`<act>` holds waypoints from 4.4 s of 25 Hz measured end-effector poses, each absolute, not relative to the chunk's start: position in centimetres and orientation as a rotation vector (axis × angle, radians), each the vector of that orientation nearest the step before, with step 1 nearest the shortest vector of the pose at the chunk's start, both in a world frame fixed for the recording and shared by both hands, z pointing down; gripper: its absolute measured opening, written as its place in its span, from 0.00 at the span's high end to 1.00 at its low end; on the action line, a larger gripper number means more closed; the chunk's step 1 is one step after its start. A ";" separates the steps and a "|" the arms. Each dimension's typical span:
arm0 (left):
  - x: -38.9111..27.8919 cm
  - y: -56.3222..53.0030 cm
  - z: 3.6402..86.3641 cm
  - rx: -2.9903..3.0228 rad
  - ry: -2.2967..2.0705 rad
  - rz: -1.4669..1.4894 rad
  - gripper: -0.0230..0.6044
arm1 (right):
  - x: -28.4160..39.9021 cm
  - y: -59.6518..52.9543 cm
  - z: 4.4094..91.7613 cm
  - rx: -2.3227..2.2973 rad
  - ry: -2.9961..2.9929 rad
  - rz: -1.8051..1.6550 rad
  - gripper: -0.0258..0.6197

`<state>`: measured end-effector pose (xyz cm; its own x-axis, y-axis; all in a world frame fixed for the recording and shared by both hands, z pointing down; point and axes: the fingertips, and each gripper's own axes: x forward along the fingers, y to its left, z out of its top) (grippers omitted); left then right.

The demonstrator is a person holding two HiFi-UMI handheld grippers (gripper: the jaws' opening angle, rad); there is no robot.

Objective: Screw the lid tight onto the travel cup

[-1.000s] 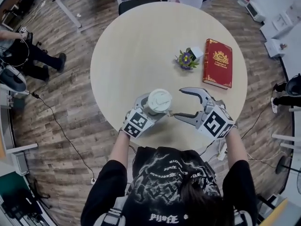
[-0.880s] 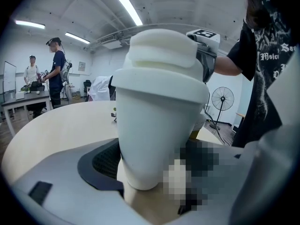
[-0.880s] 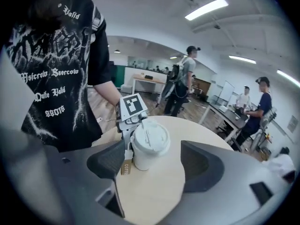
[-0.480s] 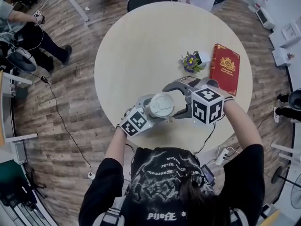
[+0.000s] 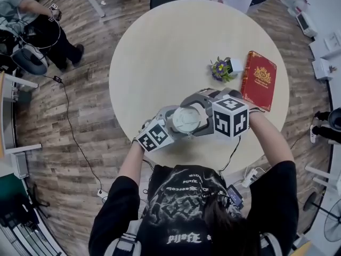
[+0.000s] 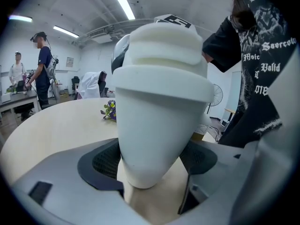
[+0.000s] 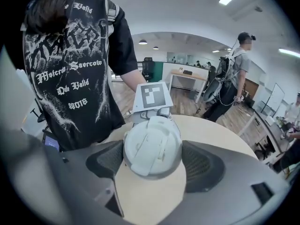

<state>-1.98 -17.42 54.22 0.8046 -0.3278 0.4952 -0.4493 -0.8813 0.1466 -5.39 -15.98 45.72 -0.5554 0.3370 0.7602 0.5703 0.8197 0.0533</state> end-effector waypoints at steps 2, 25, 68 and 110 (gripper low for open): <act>-2.1 -17.4 54.2 2.734 -0.617 0.664 0.32 | -5.6 -16.0 45.6 -0.606 -2.239 -0.351 0.35; -2.4 -17.3 54.3 2.639 -0.949 0.516 0.32 | -4.9 -16.2 45.0 0.791 -2.629 0.057 0.35; -2.0 -16.5 54.4 2.804 -0.318 0.696 0.31 | -6.3 -15.3 45.3 -0.945 -2.439 -0.097 0.29; -4.0 -16.4 54.5 2.495 -1.245 0.427 0.32 | -6.5 -15.7 45.1 0.869 -2.751 0.257 0.30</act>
<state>-4.03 -16.45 54.45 0.5757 -0.7132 0.3999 -0.8085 -0.5694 0.1483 -6.51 -15.72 45.11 -0.7927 -0.5398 0.2834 -0.5830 0.8071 -0.0934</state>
